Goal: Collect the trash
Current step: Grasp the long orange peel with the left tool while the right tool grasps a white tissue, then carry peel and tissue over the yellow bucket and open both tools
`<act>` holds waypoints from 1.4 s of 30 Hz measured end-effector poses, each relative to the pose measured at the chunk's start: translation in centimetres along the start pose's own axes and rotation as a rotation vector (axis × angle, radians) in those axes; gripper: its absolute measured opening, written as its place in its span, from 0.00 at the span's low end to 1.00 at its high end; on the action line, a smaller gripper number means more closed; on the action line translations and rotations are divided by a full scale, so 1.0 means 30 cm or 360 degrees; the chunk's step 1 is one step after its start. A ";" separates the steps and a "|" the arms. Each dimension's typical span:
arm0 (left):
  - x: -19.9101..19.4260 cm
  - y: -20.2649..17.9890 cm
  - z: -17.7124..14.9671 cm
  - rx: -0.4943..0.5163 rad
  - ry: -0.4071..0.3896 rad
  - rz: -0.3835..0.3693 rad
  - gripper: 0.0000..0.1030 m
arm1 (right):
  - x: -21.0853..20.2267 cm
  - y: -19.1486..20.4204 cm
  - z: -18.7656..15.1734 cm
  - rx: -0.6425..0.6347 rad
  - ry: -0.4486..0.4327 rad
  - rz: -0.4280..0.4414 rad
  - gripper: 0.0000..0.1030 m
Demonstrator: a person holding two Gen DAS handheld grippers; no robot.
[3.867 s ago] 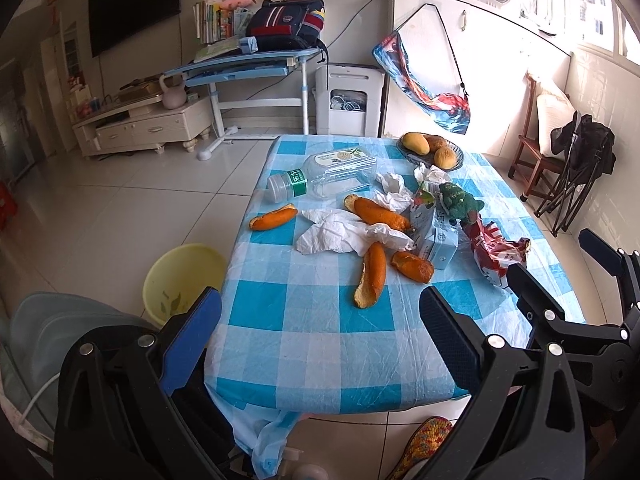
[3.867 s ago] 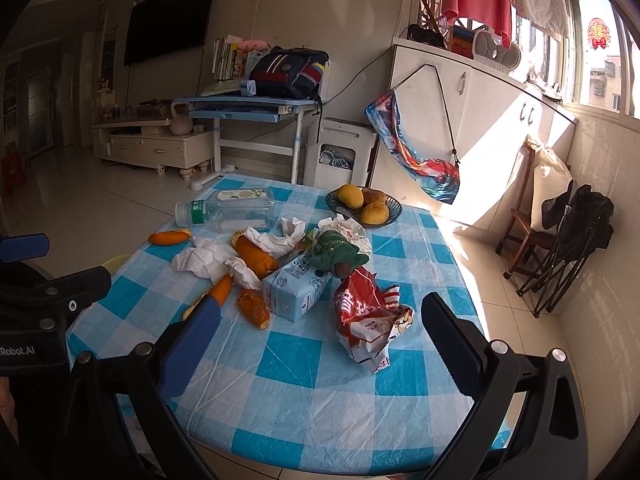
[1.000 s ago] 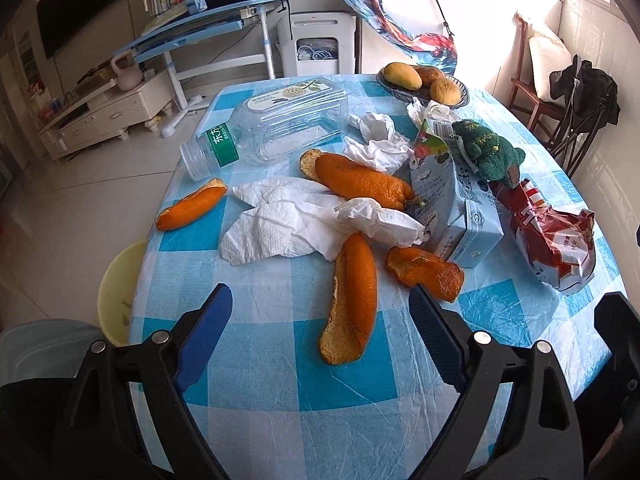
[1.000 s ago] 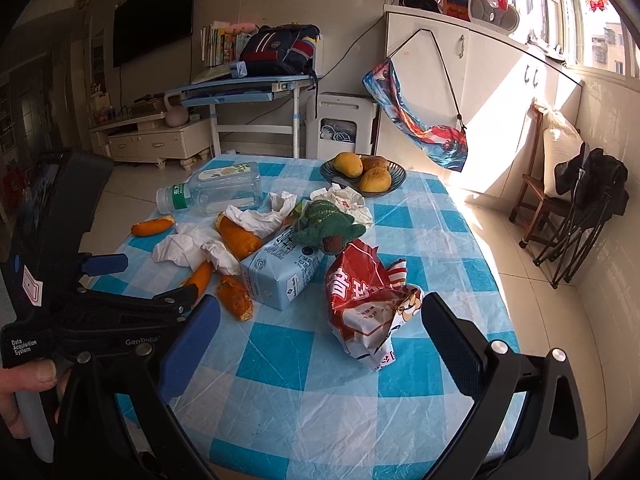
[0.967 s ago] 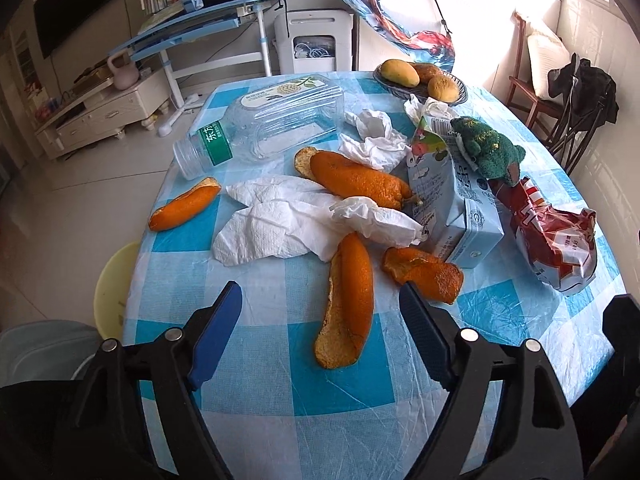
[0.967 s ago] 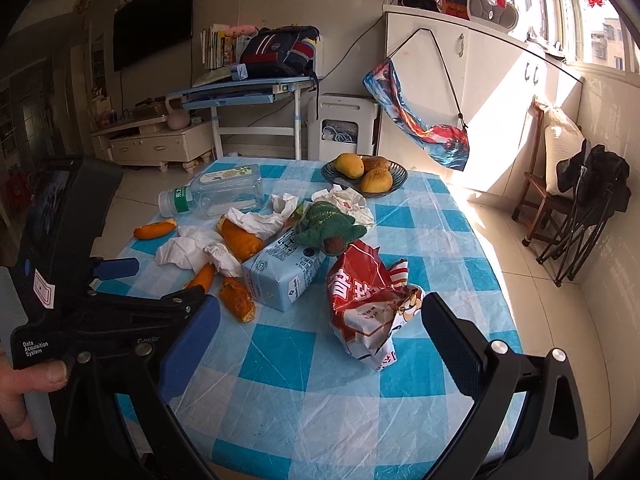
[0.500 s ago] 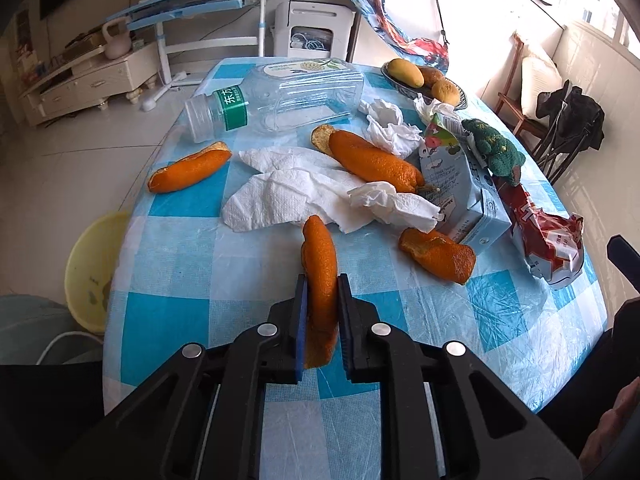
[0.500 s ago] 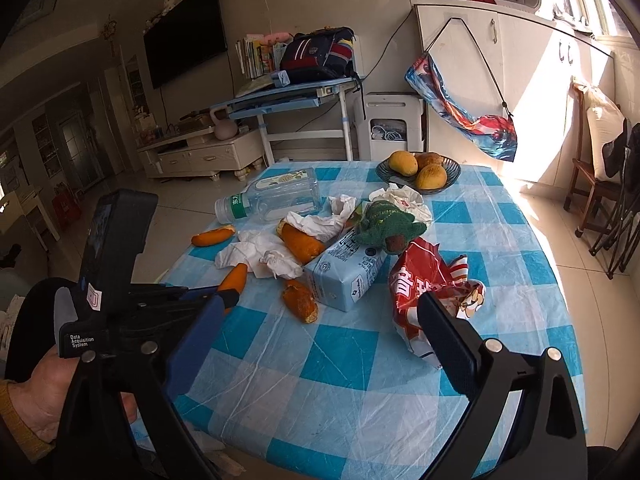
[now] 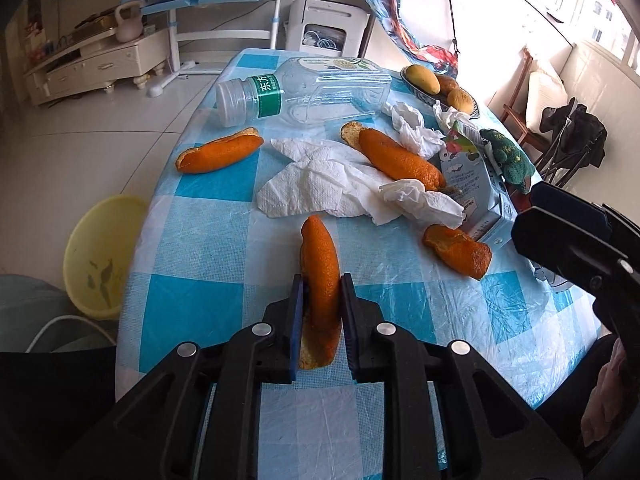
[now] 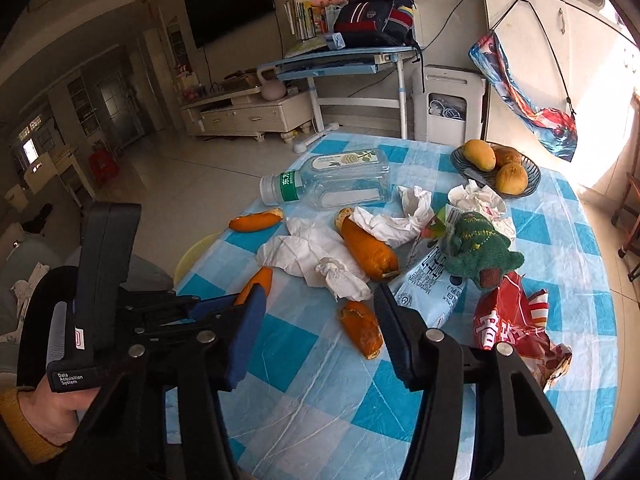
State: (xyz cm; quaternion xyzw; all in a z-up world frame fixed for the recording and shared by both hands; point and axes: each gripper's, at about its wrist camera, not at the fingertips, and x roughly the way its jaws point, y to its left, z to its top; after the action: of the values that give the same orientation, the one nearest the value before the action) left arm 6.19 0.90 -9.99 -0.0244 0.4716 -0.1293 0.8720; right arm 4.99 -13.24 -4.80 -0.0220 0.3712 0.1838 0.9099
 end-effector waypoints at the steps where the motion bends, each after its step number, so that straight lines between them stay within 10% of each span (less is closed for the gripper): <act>1: -0.001 0.005 0.000 -0.0004 0.0000 0.0001 0.17 | 0.040 0.004 0.015 -0.0068 0.0054 -0.0030 0.52; 10: -0.001 0.031 -0.002 -0.0032 -0.0005 -0.0015 0.17 | 0.197 -0.011 0.019 -0.0205 0.0273 -0.0033 0.13; 19: -0.037 0.026 -0.005 -0.0034 -0.0078 -0.0090 0.15 | 0.028 -0.042 -0.077 0.0231 -0.0045 0.0182 0.12; 28: -0.200 0.109 0.023 -0.0099 -0.0319 -0.0140 0.15 | 0.017 0.008 -0.063 0.0206 -0.0085 0.0231 0.12; 42: -0.302 0.576 0.223 -0.0583 -0.0367 0.0181 0.15 | 0.160 0.289 0.153 0.0083 -0.0097 0.0509 0.12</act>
State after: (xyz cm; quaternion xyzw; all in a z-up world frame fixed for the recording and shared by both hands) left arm 10.51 19.30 -1.73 -0.1703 0.3850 0.0114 0.9070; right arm 8.16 -2.83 -3.93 0.0665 0.3470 0.3172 0.8801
